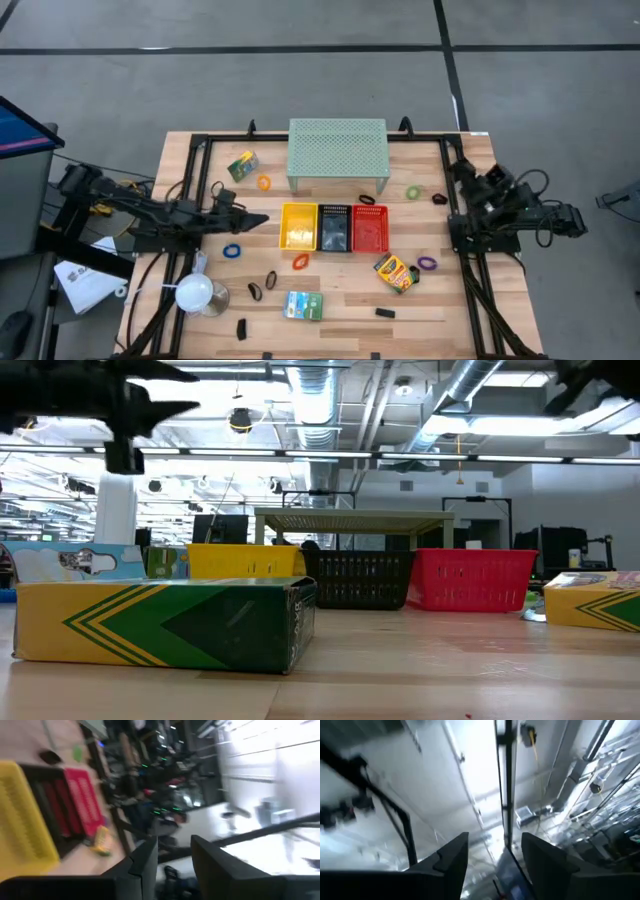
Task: Pick & Place Office Desk Supplies
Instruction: Put the crayons box into the red bin
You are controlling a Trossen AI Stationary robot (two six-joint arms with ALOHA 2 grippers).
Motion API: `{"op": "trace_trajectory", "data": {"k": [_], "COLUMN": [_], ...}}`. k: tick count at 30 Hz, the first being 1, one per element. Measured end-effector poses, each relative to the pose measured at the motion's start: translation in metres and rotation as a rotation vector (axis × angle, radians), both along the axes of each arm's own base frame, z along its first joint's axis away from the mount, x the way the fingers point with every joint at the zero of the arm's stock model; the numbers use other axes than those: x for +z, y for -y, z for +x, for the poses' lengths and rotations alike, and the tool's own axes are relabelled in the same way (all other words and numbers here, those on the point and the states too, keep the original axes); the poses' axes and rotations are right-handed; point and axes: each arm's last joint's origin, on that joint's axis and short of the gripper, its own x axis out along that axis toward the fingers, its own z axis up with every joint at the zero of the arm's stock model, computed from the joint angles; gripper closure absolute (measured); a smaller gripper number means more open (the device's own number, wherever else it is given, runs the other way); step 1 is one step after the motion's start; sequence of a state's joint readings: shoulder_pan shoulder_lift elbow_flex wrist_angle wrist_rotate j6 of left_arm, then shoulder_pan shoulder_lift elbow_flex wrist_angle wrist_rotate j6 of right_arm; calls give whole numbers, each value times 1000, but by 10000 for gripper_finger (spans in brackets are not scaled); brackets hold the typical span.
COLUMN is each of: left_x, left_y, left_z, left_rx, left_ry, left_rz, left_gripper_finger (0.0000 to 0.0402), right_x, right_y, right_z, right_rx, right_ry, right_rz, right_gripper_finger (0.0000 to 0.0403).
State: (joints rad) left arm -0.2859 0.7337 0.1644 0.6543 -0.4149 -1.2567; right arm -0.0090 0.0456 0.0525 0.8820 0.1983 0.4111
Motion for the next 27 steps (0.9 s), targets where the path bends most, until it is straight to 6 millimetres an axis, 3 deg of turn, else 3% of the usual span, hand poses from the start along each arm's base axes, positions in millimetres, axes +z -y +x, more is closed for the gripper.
{"op": "trace_trajectory", "data": {"k": [9, 15, 20, 27], "left_x": [18, 71, 136, 215], "left_y": [-6, -32, -63, -93], "left_z": [62, 91, 73, 31], "left_rx": [186, 354, 476, 492], "left_ry": [-172, -160, -201, -535], "left_rz": [293, 607, 867, 1042], "left_gripper_finger": [277, 277, 271, 238], "right_x": [2, 13, 28, 38], "right_y": [0, 0, 0, 0], "right_z": [-1, -2, 1, 15], "right_rx": [168, 138, 94, 83], "right_ry": [73, 75, 55, -12], "right_rz": [137, 119, 87, 83], "right_gripper_finger": [223, 223, 223, 223]}}
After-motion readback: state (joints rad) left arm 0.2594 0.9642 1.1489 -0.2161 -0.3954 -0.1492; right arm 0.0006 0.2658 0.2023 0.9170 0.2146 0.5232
